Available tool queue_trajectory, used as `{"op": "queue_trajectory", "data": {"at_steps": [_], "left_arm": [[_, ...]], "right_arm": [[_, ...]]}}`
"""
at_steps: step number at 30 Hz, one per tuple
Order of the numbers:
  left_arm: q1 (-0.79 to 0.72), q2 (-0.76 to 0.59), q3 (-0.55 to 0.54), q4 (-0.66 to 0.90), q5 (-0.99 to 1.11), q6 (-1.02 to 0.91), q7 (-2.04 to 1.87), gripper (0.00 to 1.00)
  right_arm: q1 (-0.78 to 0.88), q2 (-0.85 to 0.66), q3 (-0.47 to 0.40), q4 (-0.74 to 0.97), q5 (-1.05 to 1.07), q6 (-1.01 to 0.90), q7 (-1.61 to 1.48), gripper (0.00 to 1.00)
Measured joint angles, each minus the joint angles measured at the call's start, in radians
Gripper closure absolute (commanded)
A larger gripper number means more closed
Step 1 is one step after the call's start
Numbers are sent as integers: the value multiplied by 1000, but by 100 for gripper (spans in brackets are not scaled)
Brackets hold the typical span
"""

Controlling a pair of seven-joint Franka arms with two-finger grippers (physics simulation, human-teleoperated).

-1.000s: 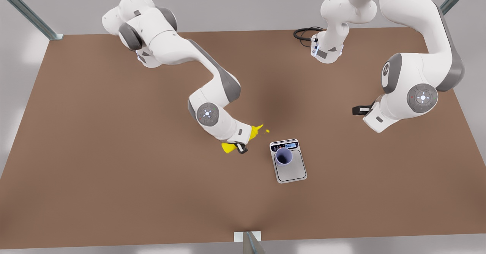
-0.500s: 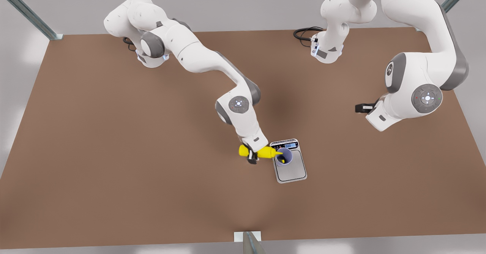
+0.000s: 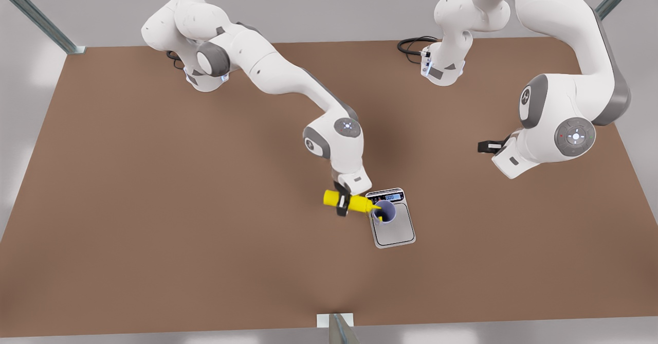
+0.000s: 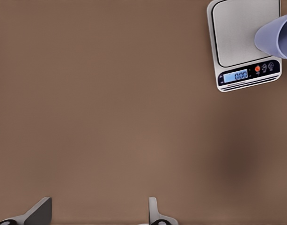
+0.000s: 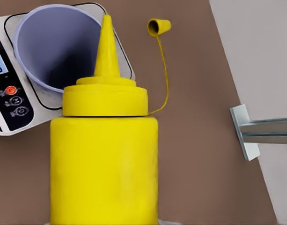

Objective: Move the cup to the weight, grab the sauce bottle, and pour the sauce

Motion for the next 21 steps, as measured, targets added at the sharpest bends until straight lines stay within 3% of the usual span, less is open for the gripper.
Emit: {"op": "queue_trajectory", "data": {"at_steps": [12, 21], "left_arm": [[-2, 0, 0, 0, -1, 0, 8, 0], [-2, 1, 0, 1, 0, 0, 11, 0]], "right_arm": [[18, 48, -12, 0, -288, 31, 16, 58], [28, 63, -13, 0, -355, 73, 11, 58]]}}
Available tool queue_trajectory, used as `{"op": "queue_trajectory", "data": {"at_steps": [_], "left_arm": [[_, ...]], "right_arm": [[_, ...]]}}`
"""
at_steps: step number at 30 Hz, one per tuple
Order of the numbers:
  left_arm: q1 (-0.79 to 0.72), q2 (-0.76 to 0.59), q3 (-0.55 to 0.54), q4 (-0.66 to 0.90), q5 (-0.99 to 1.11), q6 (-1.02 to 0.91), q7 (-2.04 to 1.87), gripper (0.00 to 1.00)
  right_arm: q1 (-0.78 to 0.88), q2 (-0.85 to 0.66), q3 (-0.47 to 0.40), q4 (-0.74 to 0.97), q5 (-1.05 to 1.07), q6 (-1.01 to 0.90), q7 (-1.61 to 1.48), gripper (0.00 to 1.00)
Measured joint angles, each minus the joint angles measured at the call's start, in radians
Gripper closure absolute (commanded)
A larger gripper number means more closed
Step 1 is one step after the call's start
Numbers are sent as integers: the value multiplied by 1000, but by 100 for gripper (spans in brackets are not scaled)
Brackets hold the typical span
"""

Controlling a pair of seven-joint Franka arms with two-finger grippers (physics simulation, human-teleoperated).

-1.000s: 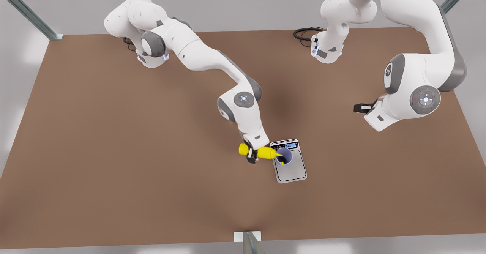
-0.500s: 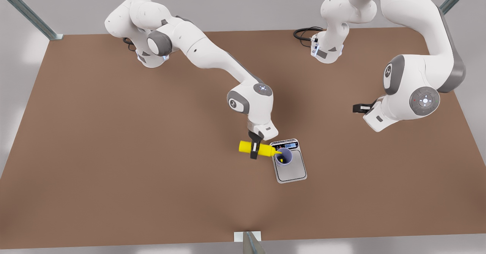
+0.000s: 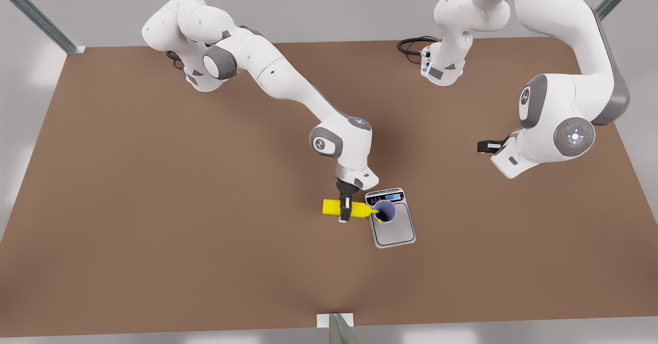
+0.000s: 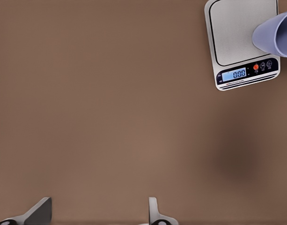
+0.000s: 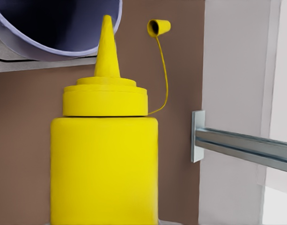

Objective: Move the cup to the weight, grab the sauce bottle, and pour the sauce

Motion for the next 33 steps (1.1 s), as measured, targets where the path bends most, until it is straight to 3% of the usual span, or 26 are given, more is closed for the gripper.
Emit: {"op": "queue_trajectory", "data": {"at_steps": [5, 8, 11, 14, 16, 22, 28, 33], "left_arm": [[-4, 0, 0, 2, 1, 0, 1, 0], [-4, 0, 0, 2, 1, 0, 2, 0], [-7, 0, 0, 2, 1, 0, 2, 0], [-4, 3, 0, 2, 2, 0, 2, 0], [-3, 4, 0, 2, 2, 2, 3, 0], [-8, 4, 0, 2, 2, 5, 3, 0], [-8, 3, 0, 2, 3, 6, 3, 0], [-6, 4, 0, 1, 2, 9, 3, 0]], "right_arm": [[4, -5, 9, -1, -9, 8, -1, 58], [-67, -98, 39, -39, 186, -2, -5, 58], [-270, -182, 239, -66, 452, -45, -36, 58], [-568, -210, 525, -115, 653, -120, -100, 58], [-733, -208, 627, -168, 797, -186, -170, 58], [-941, -201, 661, -336, 1207, -323, -494, 57], [-961, -155, 656, -429, 1586, -346, -895, 57], [-961, -115, 655, -436, 1749, -349, -1194, 57]]}}
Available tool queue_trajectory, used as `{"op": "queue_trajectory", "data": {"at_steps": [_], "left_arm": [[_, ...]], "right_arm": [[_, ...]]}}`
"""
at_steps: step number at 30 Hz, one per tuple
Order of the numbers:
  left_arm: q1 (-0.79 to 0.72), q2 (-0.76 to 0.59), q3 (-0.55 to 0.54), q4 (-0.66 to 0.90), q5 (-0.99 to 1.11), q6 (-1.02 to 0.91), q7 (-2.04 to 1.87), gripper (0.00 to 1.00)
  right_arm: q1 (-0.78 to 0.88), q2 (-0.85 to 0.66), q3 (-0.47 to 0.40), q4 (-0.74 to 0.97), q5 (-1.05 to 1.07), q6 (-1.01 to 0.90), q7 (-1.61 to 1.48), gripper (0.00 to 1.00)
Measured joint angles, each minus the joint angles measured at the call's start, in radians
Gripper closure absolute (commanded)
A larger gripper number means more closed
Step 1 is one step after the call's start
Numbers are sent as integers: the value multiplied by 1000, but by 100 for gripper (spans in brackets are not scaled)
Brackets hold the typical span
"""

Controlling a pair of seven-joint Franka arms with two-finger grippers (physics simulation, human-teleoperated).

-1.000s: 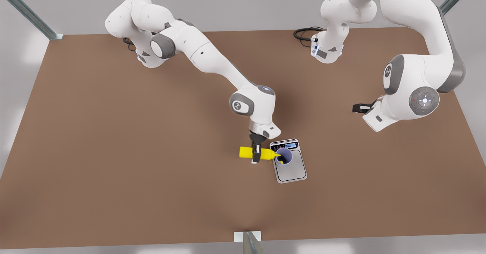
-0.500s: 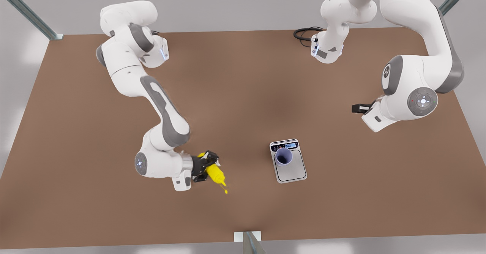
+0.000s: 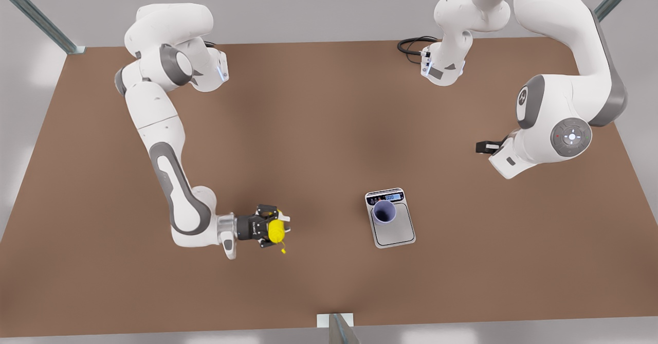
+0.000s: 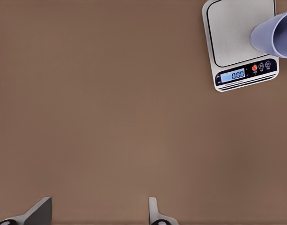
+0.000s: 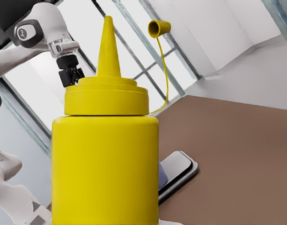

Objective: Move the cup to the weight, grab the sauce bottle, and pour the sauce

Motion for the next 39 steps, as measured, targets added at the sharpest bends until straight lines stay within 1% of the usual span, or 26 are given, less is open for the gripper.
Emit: {"op": "queue_trajectory", "data": {"at_steps": [8, 16, 25, 36, 37, 38, 39], "left_arm": [[0, 3, 0, -1, -1, 4, 0, 0], [0, 3, 0, -2, -2, 6, 1, 0], [2, 11, 0, -7, -2, 7, 1, 0], [5, 18, 0, -13, -2, 11, 1, 0], [4, 17, 0, -13, -1, 11, 1, 0], [4, 16, 0, -12, -1, 11, 1, 0], [3, 16, -1, -12, -1, 11, 1, 0]], "right_arm": [[9, 58, 0, 12, 102, 15, -371, 56], [21, 113, 1, 17, 139, 33, -627, 55], [48, 152, 2, 21, 161, 58, -805, 55], [59, 185, 3, 22, 171, 72, -928, 55], [59, 185, 3, 22, 171, 73, -936, 46], [59, 185, 4, 22, 171, 73, -943, 32], [59, 185, 4, 22, 173, 74, -950, 0]]}}
